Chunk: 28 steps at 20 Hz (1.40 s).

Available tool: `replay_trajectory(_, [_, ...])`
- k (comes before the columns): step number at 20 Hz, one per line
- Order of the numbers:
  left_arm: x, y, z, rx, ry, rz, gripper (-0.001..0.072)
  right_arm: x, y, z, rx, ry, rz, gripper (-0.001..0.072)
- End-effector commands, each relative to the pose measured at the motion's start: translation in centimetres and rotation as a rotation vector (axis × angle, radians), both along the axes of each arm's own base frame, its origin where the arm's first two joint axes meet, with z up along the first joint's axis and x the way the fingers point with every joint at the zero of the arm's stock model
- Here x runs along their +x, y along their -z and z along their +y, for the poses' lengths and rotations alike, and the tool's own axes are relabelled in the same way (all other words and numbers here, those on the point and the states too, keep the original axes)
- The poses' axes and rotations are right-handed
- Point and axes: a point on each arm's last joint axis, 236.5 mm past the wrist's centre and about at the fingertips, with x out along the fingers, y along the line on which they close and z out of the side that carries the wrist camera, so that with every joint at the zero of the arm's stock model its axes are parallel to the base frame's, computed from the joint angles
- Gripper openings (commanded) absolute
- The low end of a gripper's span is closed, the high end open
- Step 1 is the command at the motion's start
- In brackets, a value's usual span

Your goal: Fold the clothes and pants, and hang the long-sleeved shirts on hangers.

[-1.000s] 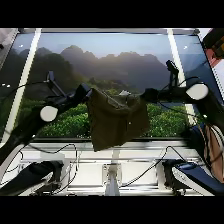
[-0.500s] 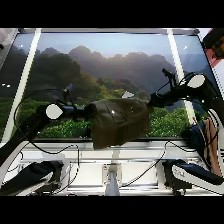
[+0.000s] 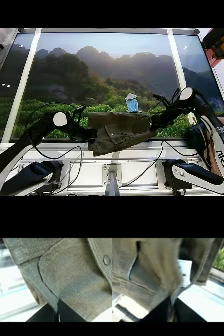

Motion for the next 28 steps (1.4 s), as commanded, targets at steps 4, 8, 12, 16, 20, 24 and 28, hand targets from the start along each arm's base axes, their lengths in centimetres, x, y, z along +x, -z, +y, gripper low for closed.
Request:
replay_trajectory(4, [0.6,0.4,-0.9,-0.040,-0.047,-0.021,0.0702,0.8,2.0,-0.2,-0.031,0.020,-0.059,0.0330])
replay_trajectory(8, [0.5,0.4,-0.8,-0.041,-0.020,-0.028,0.0701,5.9,0.2,-0.8,-0.036,-0.046,-0.271,0.0327])
replay_trajectory(12, [0.4,0.5,-0.5,-0.030,0.003,-0.037,0.0701,9.9,-3.9,-4.4,-0.179,-0.138,-0.401,0.0303])
replay_trajectory(16, [0.6,0.9,0.1,-0.004,0.019,-0.053,0.0700,13.0,-6.1,-9.6,-0.222,-0.045,-0.506,0.0021])
replay_trajectory(20, [0.7,1.0,0.3,0.005,0.023,-0.062,0.0700,12.3,-7.6,-8.2,0.228,0.193,-0.553,0.0021])
replay_trajectory(24, [1.4,1.3,0.6,0.022,0.024,-0.094,0.0700,7.4,-3.4,-4.8,0.357,0.211,-0.398,0.0452])
replay_trajectory(28, [1.5,1.3,0.6,0.021,0.022,-0.097,0.0699,5.8,0.4,-2.2,0.317,0.147,-0.376,0.0453])
